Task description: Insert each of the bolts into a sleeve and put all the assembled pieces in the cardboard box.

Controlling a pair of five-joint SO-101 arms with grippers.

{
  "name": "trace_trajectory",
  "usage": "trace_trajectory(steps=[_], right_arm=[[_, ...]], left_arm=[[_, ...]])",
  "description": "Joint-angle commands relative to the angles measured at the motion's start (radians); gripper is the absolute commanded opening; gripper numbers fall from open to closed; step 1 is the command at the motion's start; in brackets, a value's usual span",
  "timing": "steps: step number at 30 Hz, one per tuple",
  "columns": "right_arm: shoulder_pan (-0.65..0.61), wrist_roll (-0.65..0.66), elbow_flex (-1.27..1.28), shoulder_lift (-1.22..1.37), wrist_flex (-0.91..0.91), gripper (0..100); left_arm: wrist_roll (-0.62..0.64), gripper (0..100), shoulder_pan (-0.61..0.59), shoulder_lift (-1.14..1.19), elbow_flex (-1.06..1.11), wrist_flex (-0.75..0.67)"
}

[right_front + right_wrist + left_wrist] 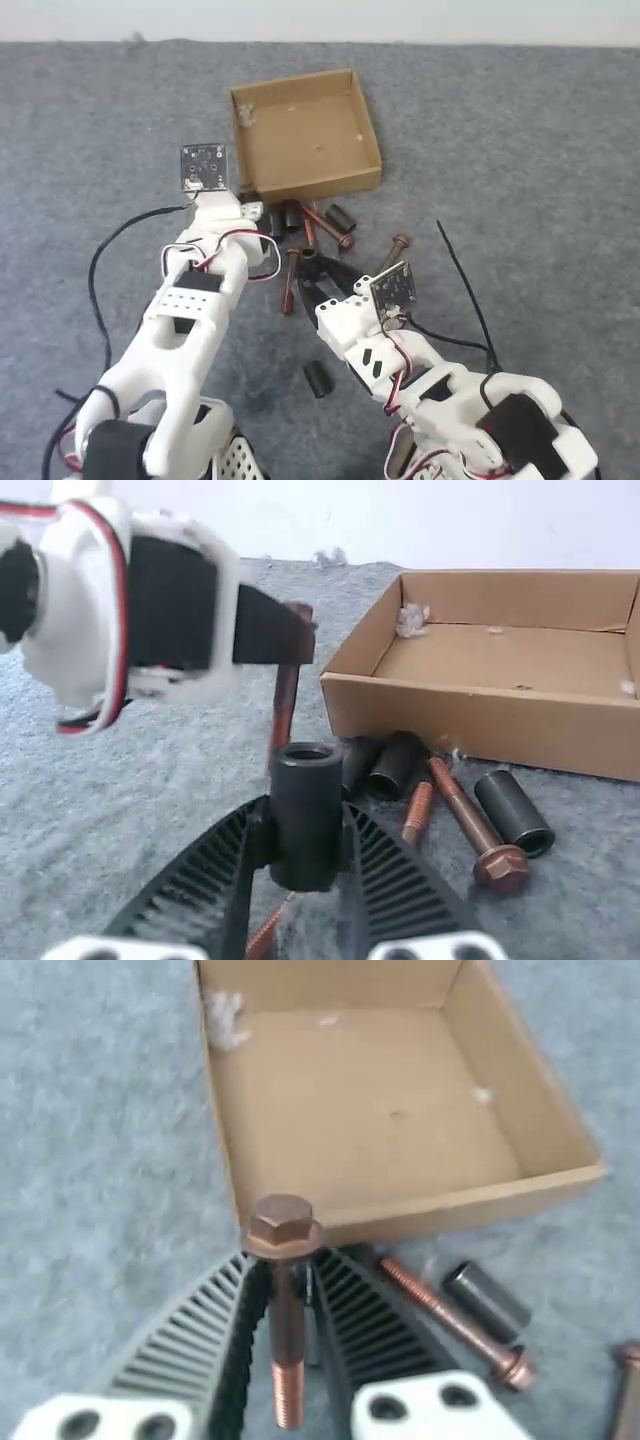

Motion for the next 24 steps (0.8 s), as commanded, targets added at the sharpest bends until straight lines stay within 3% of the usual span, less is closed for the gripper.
trace_trajectory(steps=[1,14,24], right_arm=[[-0.007,-0.012,0.009,-0.050,0.010,0.6],[-0.007,-0.012,0.011,-0.050,0.007,0.6],[-0.007,-0.012,0.011,-0.050,0.005,0.6]], left_arm=[[0.006,2,0.005,-0.115,0.004,-0.028],[0.008,2,0.195,-0.658,0.173,-0.020],[0.009,2,0.292,-0.807,0.162,0.252]])
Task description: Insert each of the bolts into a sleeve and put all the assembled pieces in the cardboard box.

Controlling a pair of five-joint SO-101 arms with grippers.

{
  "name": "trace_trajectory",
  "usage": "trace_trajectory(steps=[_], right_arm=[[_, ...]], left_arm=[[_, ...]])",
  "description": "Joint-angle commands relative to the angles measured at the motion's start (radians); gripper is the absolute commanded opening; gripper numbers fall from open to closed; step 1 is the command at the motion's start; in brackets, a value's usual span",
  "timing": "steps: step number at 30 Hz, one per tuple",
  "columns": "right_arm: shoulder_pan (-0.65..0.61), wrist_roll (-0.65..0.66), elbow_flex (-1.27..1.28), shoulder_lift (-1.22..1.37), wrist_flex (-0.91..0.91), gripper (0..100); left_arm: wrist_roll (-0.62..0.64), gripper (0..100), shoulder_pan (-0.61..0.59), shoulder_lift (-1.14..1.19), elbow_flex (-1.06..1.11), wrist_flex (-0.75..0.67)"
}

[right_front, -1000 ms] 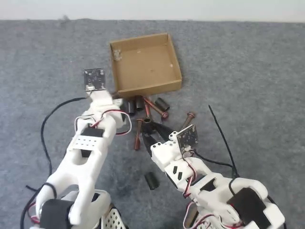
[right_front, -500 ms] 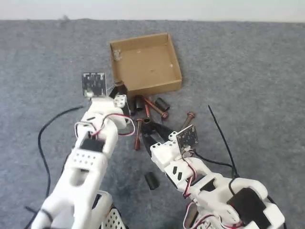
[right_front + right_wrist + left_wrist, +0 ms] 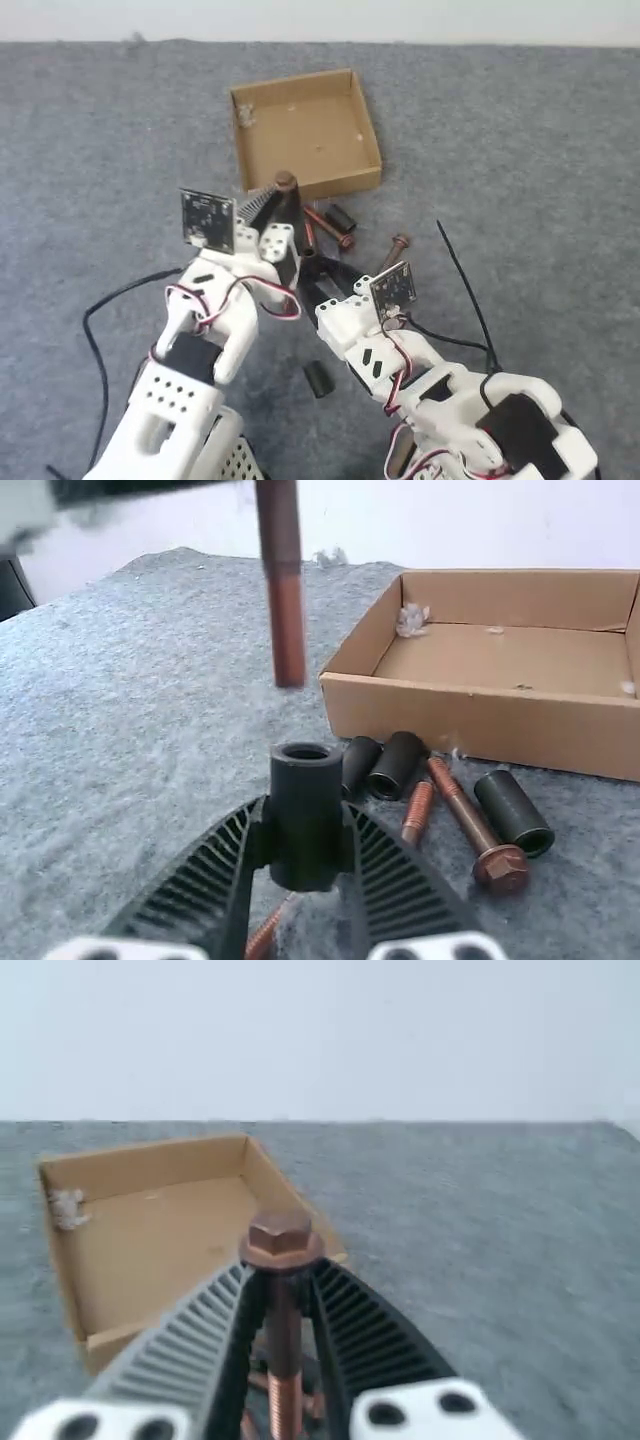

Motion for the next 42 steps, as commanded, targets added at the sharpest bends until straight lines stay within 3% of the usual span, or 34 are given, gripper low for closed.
trace_trajectory(steps=[1,20,26,33,42], right_arm=[[-0.007,-0.012,0.012,-0.050,0.005,0.6],[-0.007,-0.008,0.018,-0.051,0.002,0.6],[-0.007,-0.006,0.018,-0.051,0.002,0.6],[-0.007,-0.005,0.018,-0.050,0.002,0.6],[-0.001,0.054,0.020,-0.050,0.002,0.6]], left_arm=[[0.008,2,0.044,-0.064,-0.025,0.051],[0.008,2,0.061,-0.069,0.030,0.057],[0.008,2,0.054,-0.069,0.062,-0.018],[0.009,2,0.051,-0.069,0.073,-0.014],[0.100,2,0.049,-0.069,0.065,0.014]])
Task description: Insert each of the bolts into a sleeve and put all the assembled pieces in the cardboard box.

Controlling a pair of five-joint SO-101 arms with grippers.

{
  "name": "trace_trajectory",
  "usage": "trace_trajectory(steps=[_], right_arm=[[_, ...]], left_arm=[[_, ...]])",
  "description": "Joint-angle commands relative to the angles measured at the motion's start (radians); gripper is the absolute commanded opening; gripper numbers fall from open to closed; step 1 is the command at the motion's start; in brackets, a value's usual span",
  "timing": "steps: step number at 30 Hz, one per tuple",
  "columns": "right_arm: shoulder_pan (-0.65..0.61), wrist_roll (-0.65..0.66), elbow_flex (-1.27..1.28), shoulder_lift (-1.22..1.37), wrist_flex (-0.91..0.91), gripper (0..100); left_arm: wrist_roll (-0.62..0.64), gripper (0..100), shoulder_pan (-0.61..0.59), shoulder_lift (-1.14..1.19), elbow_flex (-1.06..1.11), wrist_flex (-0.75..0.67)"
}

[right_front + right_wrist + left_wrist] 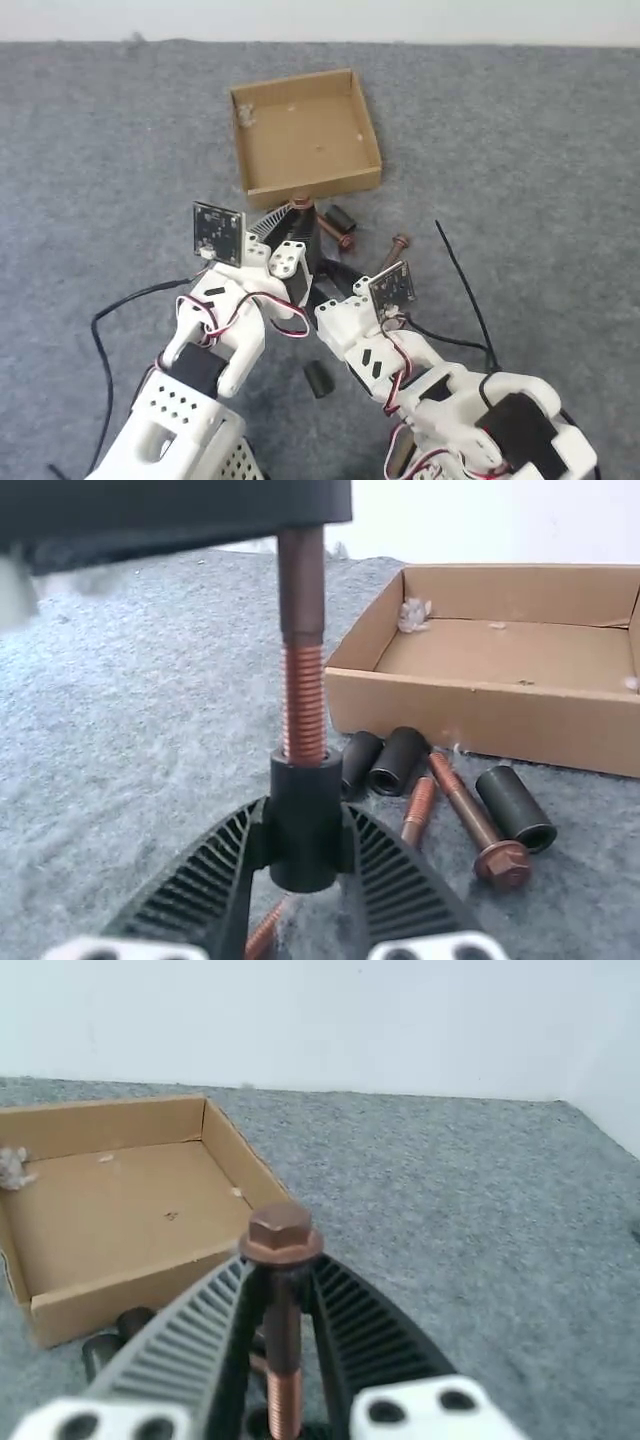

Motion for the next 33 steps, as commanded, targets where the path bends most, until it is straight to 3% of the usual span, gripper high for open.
trace_trajectory(steps=[1,8,17,33], right_arm=[[0.002,0.052,0.020,-0.048,0.001,0.6],[0.004,0.054,0.020,-0.048,0.001,0.6],[0.010,0.055,0.020,-0.050,0.001,0.6],[0.038,0.057,0.020,-0.056,-0.021,0.6]], left_arm=[[0.023,2,-0.008,-0.018,-0.012,0.011],[0.025,2,-0.037,-0.011,-0.036,0.008],[0.026,2,-0.032,0.213,-0.157,0.008],[0.075,2,0.000,0.163,-0.130,0.075]])
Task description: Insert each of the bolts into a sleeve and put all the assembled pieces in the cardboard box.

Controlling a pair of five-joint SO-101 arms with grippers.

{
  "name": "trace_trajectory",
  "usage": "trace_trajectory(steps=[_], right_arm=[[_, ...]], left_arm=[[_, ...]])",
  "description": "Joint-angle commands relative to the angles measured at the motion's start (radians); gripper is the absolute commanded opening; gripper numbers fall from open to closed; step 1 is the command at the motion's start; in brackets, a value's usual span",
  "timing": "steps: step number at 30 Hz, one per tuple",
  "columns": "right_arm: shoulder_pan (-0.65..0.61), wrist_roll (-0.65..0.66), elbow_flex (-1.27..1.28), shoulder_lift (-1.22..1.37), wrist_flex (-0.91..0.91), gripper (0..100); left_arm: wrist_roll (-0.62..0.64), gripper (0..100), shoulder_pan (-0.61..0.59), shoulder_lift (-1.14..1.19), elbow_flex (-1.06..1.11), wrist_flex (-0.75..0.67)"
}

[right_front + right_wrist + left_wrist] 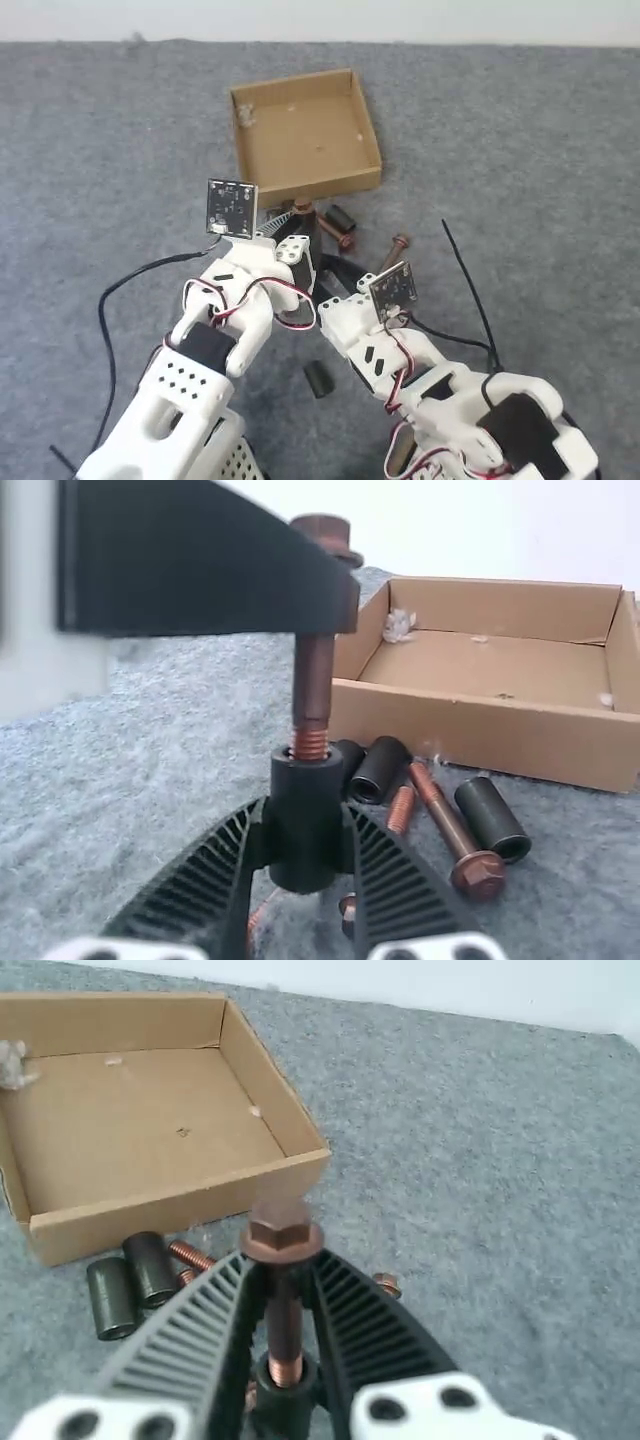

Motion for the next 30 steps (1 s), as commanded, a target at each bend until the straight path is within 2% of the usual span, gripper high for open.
trace_trajectory(steps=[1,30], right_arm=[[0.013,0.020,0.020,-0.054,-0.016,0.6],[0.054,0.020,0.020,-0.058,-0.044,0.6]], left_arm=[[0.011,2,0.012,-0.037,-0.015,0.003],[0.008,2,0.040,-0.043,0.150,0.003]])
